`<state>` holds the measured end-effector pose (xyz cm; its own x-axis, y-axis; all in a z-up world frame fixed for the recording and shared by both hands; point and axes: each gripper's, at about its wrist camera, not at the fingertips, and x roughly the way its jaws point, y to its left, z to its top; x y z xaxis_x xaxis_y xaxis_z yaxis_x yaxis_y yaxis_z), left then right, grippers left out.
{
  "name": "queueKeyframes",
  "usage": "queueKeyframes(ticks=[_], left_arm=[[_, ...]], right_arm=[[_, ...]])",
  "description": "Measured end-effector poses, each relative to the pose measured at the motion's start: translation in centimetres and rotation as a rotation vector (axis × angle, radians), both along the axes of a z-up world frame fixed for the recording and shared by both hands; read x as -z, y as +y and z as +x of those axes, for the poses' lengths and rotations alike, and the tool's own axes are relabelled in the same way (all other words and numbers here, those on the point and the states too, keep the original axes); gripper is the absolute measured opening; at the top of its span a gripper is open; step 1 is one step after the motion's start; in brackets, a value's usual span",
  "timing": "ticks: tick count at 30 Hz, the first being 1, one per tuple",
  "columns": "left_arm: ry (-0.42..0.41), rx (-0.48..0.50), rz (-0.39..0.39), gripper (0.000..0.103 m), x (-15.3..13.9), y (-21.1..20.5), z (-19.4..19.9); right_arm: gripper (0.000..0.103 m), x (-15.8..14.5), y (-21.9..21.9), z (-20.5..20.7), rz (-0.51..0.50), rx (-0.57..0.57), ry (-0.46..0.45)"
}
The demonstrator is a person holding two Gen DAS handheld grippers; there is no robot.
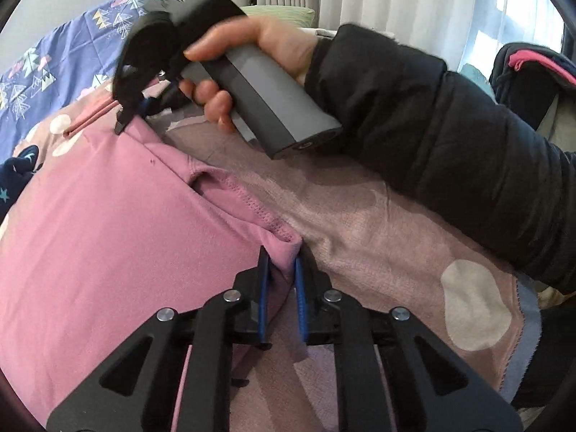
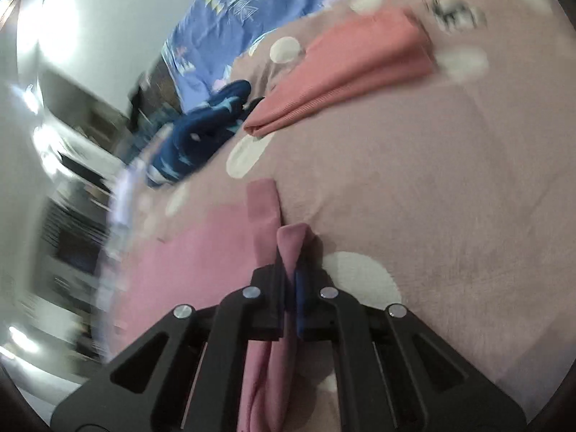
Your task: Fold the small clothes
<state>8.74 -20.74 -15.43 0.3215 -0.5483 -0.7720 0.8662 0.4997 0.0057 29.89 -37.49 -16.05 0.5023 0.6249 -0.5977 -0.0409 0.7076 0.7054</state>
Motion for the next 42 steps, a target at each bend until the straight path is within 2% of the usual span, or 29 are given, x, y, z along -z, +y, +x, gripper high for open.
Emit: queueKeyframes(ticks=[1,2,5,6,8,9,10,13,16,18,20,21,22,24,25,26,27,31,33,35,36,38,41,42], left_arm=[[-0.009,0.000,0.004,0.012,0.0,-0.1,-0.1],[-0.013,0.000,0.005,0.012,0.0,-0.1,-0.2],[-0.010,-0.001,-0.001,0.012,-0.3,0.1,-0.2],[-0.009,-0.001,-0.003,0.013,-0.4,0.2,-0.1],[-0.016,-0.001,-0.002,0.021,-0.7,0.4,-0.6],[-0.021,0.002,-0.002,0.029,-0.8,0.4,-0.7],[-0.030,0.010,-0.004,0.033,-0.9,0.2,-0.9],[-0.065,0.031,0.031,0.037,-0.8,-0.5,-1.2],[-0.068,0.029,0.040,0.037,-0.6,-1.0,-0.9],[-0.057,0.022,0.038,0.035,-0.7,-1.2,-0.6],[-0.064,0.011,0.036,0.017,-0.5,-1.2,-0.3],[-0.050,0.011,0.023,0.011,-0.6,-1.1,0.0],[-0.036,0.010,0.010,0.006,-0.7,-1.0,0.3],[-0.011,0.015,-0.031,0.005,-1.2,-0.6,0.6],[-0.008,0.017,-0.049,0.005,-1.5,-0.5,0.4],[-0.001,0.019,-0.069,0.005,-1.8,-0.1,0.4],[0.005,0.019,-0.087,0.005,-2.2,0.1,0.3],[0.057,0.021,-0.147,0.005,-3.0,0.5,0.8],[0.078,0.026,-0.119,0.005,-2.1,0.0,1.1],[0.097,0.026,-0.086,0.005,-0.9,-0.5,1.2],[0.095,0.024,-0.069,0.005,-0.4,-0.8,1.1],[0.096,0.026,-0.072,0.005,-0.7,-0.7,0.9],[0.092,0.031,-0.069,0.010,-0.8,-0.9,0.6],[0.094,0.037,-0.069,0.018,-0.7,-0.9,0.6]], right_arm=[[0.004,0.5,-0.9,-0.1,0.085,0.003,0.010],[0.005,0.5,-1.4,-0.2,0.115,0.012,0.014],[0.013,-0.9,-2.0,-1.3,0.025,0.042,-0.031],[0.020,-1.2,-2.0,-1.8,0.006,0.043,-0.047],[0.026,-1.2,-2.2,-3.1,0.015,0.022,-0.078],[0.026,-1.1,-2.3,-3.3,0.017,0.016,-0.083],[0.026,-1.0,-2.4,-3.6,0.012,0.005,-0.087],[0.034,-1.1,-2.1,-3.5,0.006,-0.022,-0.102],[0.051,-1.5,-1.3,-3.6,0.008,-0.065,-0.132],[0.067,-1.8,-0.6,-3.6,0.001,-0.097,-0.149],[0.071,-2.0,0.4,-3.3,-0.025,-0.134,-0.152],[0.070,-2.0,1.0,-2.9,-0.047,-0.144,-0.143],[0.065,-2.0,1.7,-2.1,-0.088,-0.137,-0.127],[0.006,-2.0,2.2,-0.9,-0.172,-0.060,-0.098],[0.006,-2.0,1.8,-0.6,-0.129,-0.048,-0.081],[0.006,-2.2,1.1,-0.8,-0.026,-0.037,-0.090],[0.005,-3.1,0.5,-1.4,0.047,-0.038,-0.136],[0.005,-5.7,0.8,-2.9,0.012,-0.057,-0.254],[0.006,-4.5,1.0,-2.2,-0.053,-0.044,-0.225],[0.006,-1.1,0.7,-0.5,-0.151,0.011,-0.129],[0.004,-0.1,0.3,-0.1,-0.113,0.019,-0.106],[0.007,-0.4,-0.5,-0.3,-0.048,0.035,-0.114],[0.011,-2.3,-1.2,-1.9,-0.126,0.124,-0.200],[0.011,-2.5,-1.4,-2.3,-0.108,0.119,-0.208]])
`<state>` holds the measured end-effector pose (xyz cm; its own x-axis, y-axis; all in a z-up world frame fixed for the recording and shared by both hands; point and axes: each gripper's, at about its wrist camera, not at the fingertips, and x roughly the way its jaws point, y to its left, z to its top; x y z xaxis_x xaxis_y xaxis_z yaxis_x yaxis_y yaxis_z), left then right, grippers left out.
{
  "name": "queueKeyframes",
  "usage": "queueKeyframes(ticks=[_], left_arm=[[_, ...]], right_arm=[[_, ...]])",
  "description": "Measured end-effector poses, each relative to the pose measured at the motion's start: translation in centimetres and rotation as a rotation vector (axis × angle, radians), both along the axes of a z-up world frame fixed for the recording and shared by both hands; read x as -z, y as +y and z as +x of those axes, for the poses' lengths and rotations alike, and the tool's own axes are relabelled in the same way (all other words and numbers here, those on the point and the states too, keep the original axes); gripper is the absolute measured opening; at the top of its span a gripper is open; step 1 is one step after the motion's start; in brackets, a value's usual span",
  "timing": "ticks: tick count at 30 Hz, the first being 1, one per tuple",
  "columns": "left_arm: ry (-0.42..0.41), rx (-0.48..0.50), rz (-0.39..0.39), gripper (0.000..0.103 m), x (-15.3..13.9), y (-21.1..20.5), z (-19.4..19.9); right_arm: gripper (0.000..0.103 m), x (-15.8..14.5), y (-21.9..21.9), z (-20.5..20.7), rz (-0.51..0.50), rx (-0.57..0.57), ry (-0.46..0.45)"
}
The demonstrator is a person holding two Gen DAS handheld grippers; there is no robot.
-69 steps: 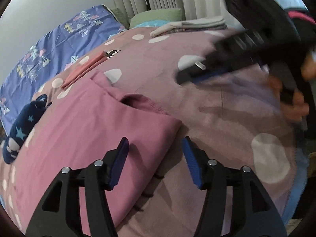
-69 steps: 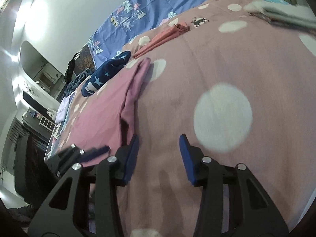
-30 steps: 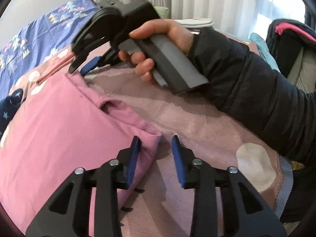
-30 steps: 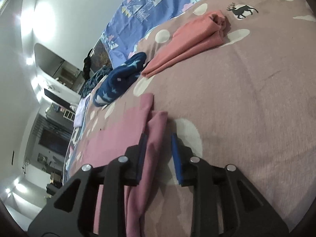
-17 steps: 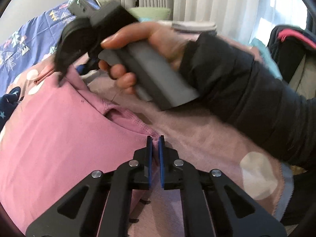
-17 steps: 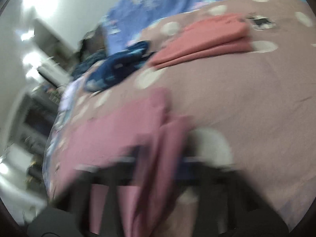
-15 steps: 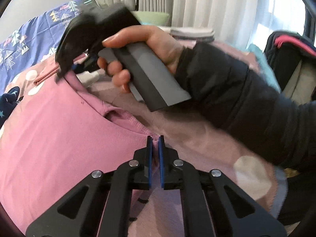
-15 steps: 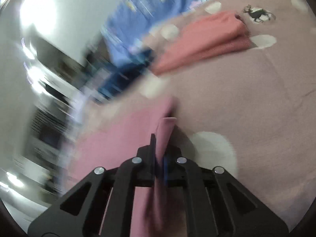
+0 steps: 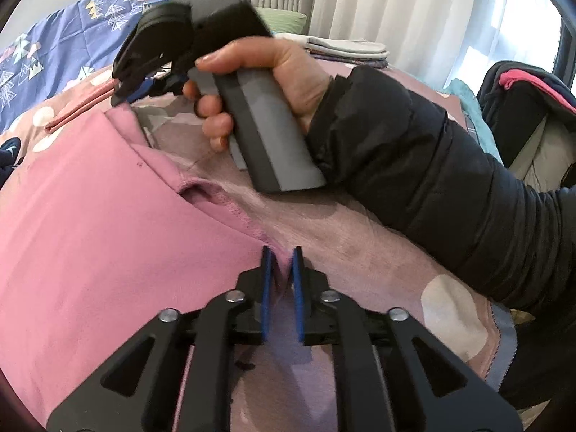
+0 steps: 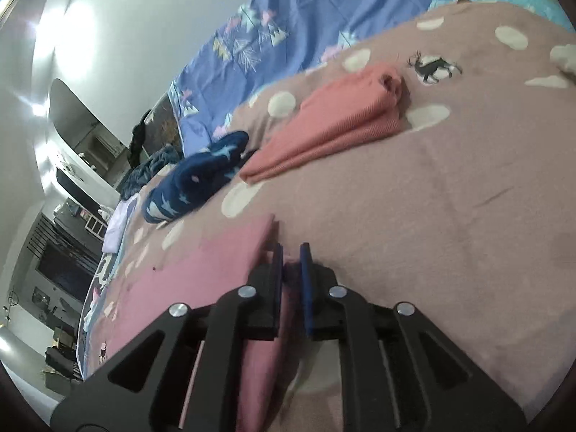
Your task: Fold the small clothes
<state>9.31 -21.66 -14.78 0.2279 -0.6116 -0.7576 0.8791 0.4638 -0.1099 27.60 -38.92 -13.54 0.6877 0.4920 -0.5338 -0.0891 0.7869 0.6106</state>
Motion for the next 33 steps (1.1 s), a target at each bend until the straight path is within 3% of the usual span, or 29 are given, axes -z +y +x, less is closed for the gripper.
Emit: queueKeyframes(ticks=[1,3,5,6,7,8,12,17,19,21,25,27,30,33], left_arm=[[0.010,0.012,-0.003,0.029,0.1,-0.1,-0.1],[0.004,0.026,0.002,0.038,0.3,0.0,-0.5],[-0.024,0.044,0.019,0.046,0.4,-0.5,-1.1],[-0.033,0.052,0.025,0.050,0.5,-0.7,-1.3],[-0.042,0.056,0.031,0.051,0.6,-0.8,-1.5],[-0.045,0.052,0.036,0.051,0.6,-0.9,-1.5],[-0.039,0.036,0.019,0.051,0.6,-0.3,-1.2],[-0.081,-0.034,0.015,0.051,0.1,0.6,-1.7],[-0.080,-0.070,-0.014,0.051,-0.6,1.5,-1.9],[-0.068,-0.102,-0.066,0.051,-1.5,2.8,-2.1],[-0.055,-0.183,-0.158,0.051,-3.1,7.1,-2.8],[-0.068,-0.240,-0.175,0.053,-3.6,9.8,-3.0],[-0.064,-0.374,-0.208,0.054,-3.9,14.4,-3.2],[-0.053,-0.552,-0.250,0.054,-4.1,21.1,-3.3]], right_arm=[[0.011,-0.2,-0.2,-0.5,0.044,-0.033,-0.014],[0.012,-0.8,0.7,-1.1,0.132,-0.193,-0.053],[0.017,-1.0,2.2,-1.6,0.089,-0.301,-0.067],[0.021,-0.7,3.4,-1.3,-0.025,-0.279,-0.058],[0.011,0.4,4.5,-0.6,-0.173,-0.218,-0.016],[0.000,1.6,5.1,0.0,-0.243,-0.194,0.035],[0.000,1.3,2.3,-0.2,-0.118,-0.097,-0.003],[0.002,1.5,-4.4,-3.5,0.015,0.269,0.022],[0.002,1.9,-5.7,-5.2,0.092,0.257,0.036],[0.002,2.0,-5.8,-7.2,0.082,0.232,0.037],[0.006,1.4,-4.7,-10.8,-0.020,0.183,0.042],[0.015,0.9,-4.3,-13.3,-0.053,0.182,0.044],[0.019,-0.9,-1.5,-14.8,-0.124,0.141,0.055],[0.021,-3.7,3.9,-15.9,-0.242,0.038,-0.011]])
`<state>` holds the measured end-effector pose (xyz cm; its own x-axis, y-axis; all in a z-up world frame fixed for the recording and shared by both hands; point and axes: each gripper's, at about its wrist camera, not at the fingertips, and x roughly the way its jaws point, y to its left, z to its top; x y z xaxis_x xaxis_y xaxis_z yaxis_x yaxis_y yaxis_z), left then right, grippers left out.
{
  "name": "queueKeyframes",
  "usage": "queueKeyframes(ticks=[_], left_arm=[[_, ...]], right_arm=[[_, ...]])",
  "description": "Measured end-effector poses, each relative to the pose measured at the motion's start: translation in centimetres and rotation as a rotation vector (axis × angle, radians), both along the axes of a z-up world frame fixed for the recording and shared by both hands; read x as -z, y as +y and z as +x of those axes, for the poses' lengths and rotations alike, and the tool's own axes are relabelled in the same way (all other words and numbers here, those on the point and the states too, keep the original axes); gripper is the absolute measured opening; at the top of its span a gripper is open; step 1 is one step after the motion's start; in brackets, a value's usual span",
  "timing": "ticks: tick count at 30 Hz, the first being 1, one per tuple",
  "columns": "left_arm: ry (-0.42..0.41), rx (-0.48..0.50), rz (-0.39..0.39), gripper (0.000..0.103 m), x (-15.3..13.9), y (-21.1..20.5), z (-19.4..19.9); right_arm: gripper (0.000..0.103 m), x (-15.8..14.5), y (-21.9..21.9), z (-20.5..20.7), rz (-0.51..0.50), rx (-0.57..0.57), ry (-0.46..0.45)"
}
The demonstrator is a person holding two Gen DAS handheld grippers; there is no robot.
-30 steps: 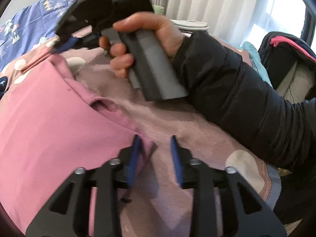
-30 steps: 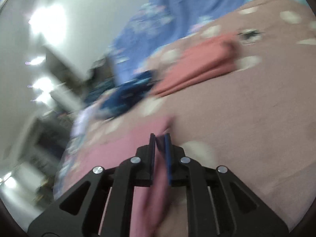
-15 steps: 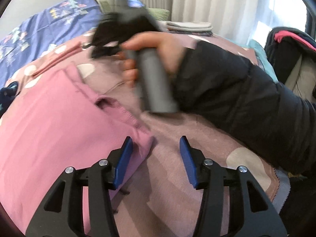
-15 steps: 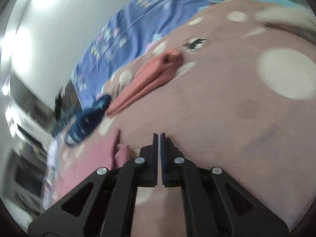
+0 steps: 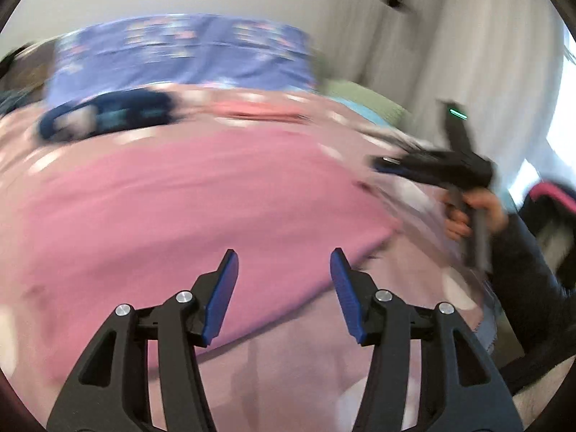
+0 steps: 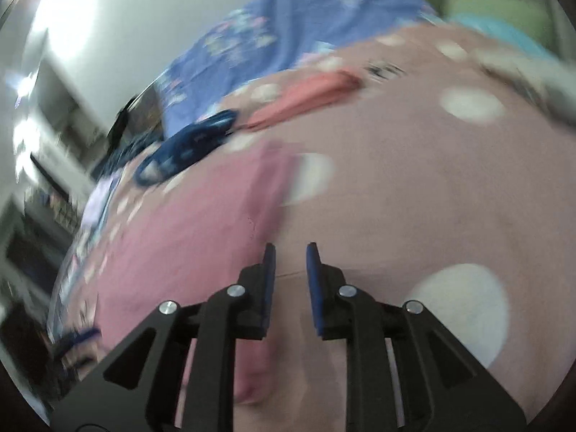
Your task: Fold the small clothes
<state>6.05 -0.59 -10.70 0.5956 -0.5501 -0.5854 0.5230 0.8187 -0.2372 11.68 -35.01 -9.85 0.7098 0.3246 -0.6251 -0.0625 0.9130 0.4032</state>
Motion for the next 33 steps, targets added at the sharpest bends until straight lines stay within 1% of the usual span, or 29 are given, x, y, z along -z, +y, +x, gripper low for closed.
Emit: queueKeyframes(ticks=[1,2,3,4,5,6,8,9,10,11,12,14,15,16,17,18,20,22,23,27,28,29,31,33], left_arm=[[0.005,-0.101,-0.003,0.054,-0.1,3.1,-0.1],[0.006,-0.157,-0.004,0.054,-0.1,4.9,-0.2],[0.009,-0.222,-0.010,0.054,-0.1,7.1,-0.2],[0.014,-0.300,-0.027,0.054,-0.1,9.9,-0.4],[0.016,-0.364,-0.046,0.054,-0.2,12.4,-0.9],[0.017,-0.396,-0.057,0.054,-0.2,13.9,-1.2],[0.019,-0.483,-0.083,0.054,-0.2,17.6,-2.2],[0.018,-0.503,-0.088,0.054,-0.3,19.0,-2.6],[0.015,-0.527,-0.093,0.054,-0.3,20.3,-3.2],[0.012,-0.539,-0.097,0.054,-0.2,21.1,-3.6],[0.012,-0.547,-0.101,0.054,0.0,21.9,-4.0],[0.016,-0.555,-0.109,0.054,0.5,23.1,-4.7],[0.021,-0.558,-0.116,0.054,0.8,23.7,-4.9],[0.028,-0.560,-0.125,0.054,1.1,24.0,-4.9],[0.035,-0.560,-0.136,0.054,1.5,24.4,-4.7],[0.039,-0.558,-0.145,0.054,1.8,24.7,-4.6],[0.042,-0.547,-0.167,0.054,2.2,25.3,-4.3],[0.044,-0.529,-0.186,0.054,2.3,25.7,-3.6],[0.046,-0.519,-0.194,0.054,2.4,25.7,-3.1],[0.061,-0.472,-0.236,0.055,2.2,25.9,-0.9],[0.068,-0.442,-0.254,0.057,2.1,25.9,0.1],[0.078,-0.422,-0.267,0.058,2.0,25.8,1.0],[0.115,-0.367,-0.291,0.058,2.0,25.5,3.8],[0.162,-0.311,-0.327,0.058,2.4,25.1,6.5]], right_arm=[[0.025,-1.1,2.5,-0.7,-0.059,-0.048,-0.028],[0.036,-1.8,4.4,-1.3,-0.106,-0.088,-0.052],[0.047,-2.6,7.4,-2.0,-0.169,-0.146,-0.087],[0.051,-3.4,11.5,-2.7,-0.248,-0.230,-0.135],[0.052,-3.8,14.5,-3.3,-0.298,-0.293,-0.170],[0.052,-3.7,18.6,-4.6,-0.352,-0.385,-0.210],[0.052,-3.0,24.1,-6.5,-0.395,-0.508,-0.248],[0.050,-2.2,27.7,-7.8,-0.420,-0.588,-0.273],[0.049,-1.6,29.7,-8.6,-0.439,-0.632,-0.295],[0.049,-0.9,32.1,-9.8,-0.479,-0.681,-0.332],[0.049,-0.2,34.2,-11.0,-0.540,-0.712,-0.372],[0.050,1.4,38.0,-12.9,-0.720,-0.753,-0.464],[0.050,2.1,39.3,-13.3,-0.797,-0.758,-0.489],[0.050,2.9,40.5,-13.5,-0.879,-0.752,-0.499],[0.050,3.5,41.0,-13.2,-0.924,-0.748,-0.487],[0.050,4.1,41.6,-12.8,-0.957,-0.749,-0.452],[0.051,4.8,41.9,-12.1,-0.990,-0.741,-0.394],[0.053,5.5,42.0,-11.5,-1.016,-0.710,-0.375],[0.054,5.7,41.8,-11.1,-1.020,-0.700,-0.378],[0.053,6.4,44.1,-10.2,-1.076,-0.638,-0.416],[0.053,6.5,44.4,-10.0,-1.081,-0.629,-0.418],[0.051,6.6,44.7,-9.7,-1.083,-0.621,-0.419],[0.044,6.6,45.2,-9.1,-1.086,-0.604,-0.415],[0.033,6.6,45.5,-8.6,-1.079,-0.602,-0.401]])
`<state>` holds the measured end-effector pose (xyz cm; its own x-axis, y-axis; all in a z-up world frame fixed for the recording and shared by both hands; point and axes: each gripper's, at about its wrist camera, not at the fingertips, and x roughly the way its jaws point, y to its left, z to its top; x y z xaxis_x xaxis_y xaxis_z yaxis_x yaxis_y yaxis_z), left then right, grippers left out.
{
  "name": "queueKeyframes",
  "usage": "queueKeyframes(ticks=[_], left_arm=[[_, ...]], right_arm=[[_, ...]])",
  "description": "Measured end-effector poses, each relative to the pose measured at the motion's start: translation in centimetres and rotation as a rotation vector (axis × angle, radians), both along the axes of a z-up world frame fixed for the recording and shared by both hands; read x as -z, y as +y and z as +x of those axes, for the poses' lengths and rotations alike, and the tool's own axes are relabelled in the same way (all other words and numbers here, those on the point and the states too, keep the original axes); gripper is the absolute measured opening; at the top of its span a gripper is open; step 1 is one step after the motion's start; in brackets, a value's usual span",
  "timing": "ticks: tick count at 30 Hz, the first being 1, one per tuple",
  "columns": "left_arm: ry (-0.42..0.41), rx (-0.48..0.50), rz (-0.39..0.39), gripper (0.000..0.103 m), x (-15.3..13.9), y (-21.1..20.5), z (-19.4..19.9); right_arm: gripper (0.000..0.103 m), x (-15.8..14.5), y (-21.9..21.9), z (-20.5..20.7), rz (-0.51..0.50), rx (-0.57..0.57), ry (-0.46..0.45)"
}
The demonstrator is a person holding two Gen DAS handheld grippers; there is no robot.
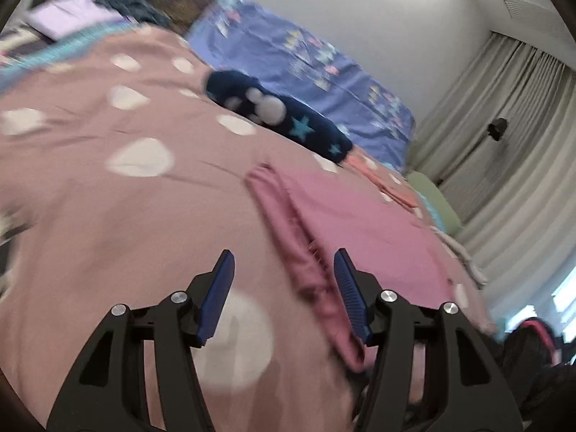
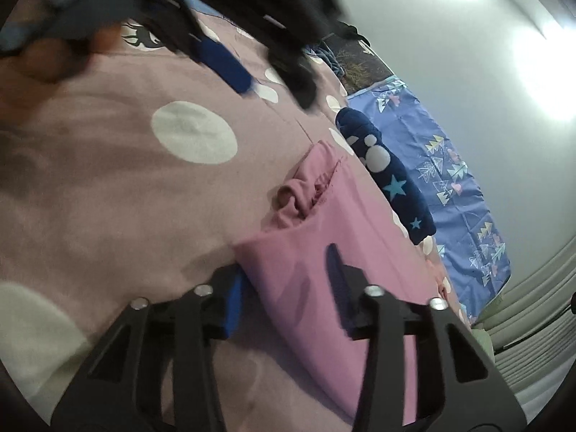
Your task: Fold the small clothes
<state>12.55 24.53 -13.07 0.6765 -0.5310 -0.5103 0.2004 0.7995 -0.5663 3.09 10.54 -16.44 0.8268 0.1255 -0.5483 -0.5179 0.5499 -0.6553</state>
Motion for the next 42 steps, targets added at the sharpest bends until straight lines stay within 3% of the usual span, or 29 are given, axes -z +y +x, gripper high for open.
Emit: queueKeyframes(ticks=[5,8,10,11,13,16,19,21,22,24,26,28,29,33,37,42], left_arm=[[0.146,0.041,-0.073,0.058,3.1,-1.4,8.5],[0.141,0.023,-0.146,0.051,4.1,-1.5,12.0],[0.171,0.037,-0.215,0.003,4.4,-1.5,13.4],[0.174,0.030,-0.241,0.002,4.2,-1.4,13.8],[0.102,0.024,-0.253,0.002,2.5,-1.1,13.5],[0.039,-0.002,-0.244,0.002,1.4,-0.4,13.1],[0.111,-0.083,-0.239,0.001,4.2,0.9,13.7],[0.169,-0.119,-0.328,0.000,6.2,2.2,13.8],[0.158,-0.127,-0.364,0.000,6.1,2.7,13.8],[0.102,-0.136,-0.357,0.000,5.2,3.4,13.1],[0.099,-0.132,-0.355,0.005,5.0,3.6,12.4],[0.125,-0.113,-0.369,0.037,5.1,3.5,11.9],[0.129,-0.102,-0.355,0.038,4.9,3.3,11.6],[0.117,0.028,-0.296,0.060,3.8,0.8,11.0],[0.135,0.125,-0.112,0.062,3.5,-3.4,11.6],[0.139,0.148,-0.102,0.062,3.8,-5.2,13.5]], right_arm=[[0.024,-0.2,0.0,0.5,0.022,0.013,0.008],[0.011,-0.6,-0.1,0.8,0.053,0.030,0.010],[0.004,-1.1,-0.3,1.4,0.088,0.038,0.030],[0.004,-1.7,-0.5,1.5,0.122,0.034,0.045],[0.004,-3.5,-0.9,0.9,0.197,0.019,0.046],[0.004,-4.8,-1.1,0.2,0.220,-0.016,0.043],[0.004,-2.8,-0.8,0.6,0.191,-0.020,0.119],[0.004,-1.2,-0.6,0.6,0.160,-0.012,0.157],[0.004,-0.9,-0.5,0.5,0.150,-0.012,0.147],[0.004,-1.5,-0.6,0.6,0.165,-0.011,0.131],[0.004,-2.1,-1.0,0.9,0.196,-0.003,0.141],[0.005,-2.1,-1.3,1.0,0.210,0.003,0.154],[0.008,-2.1,-1.3,0.9,0.210,0.003,0.156],[0.035,-2.4,-2.0,-0.2,0.196,-0.005,0.123],[0.038,-1.4,-2.3,-0.4,0.146,0.027,0.141],[0.038,-0.6,-1.0,1.1,0.127,0.074,0.133]])
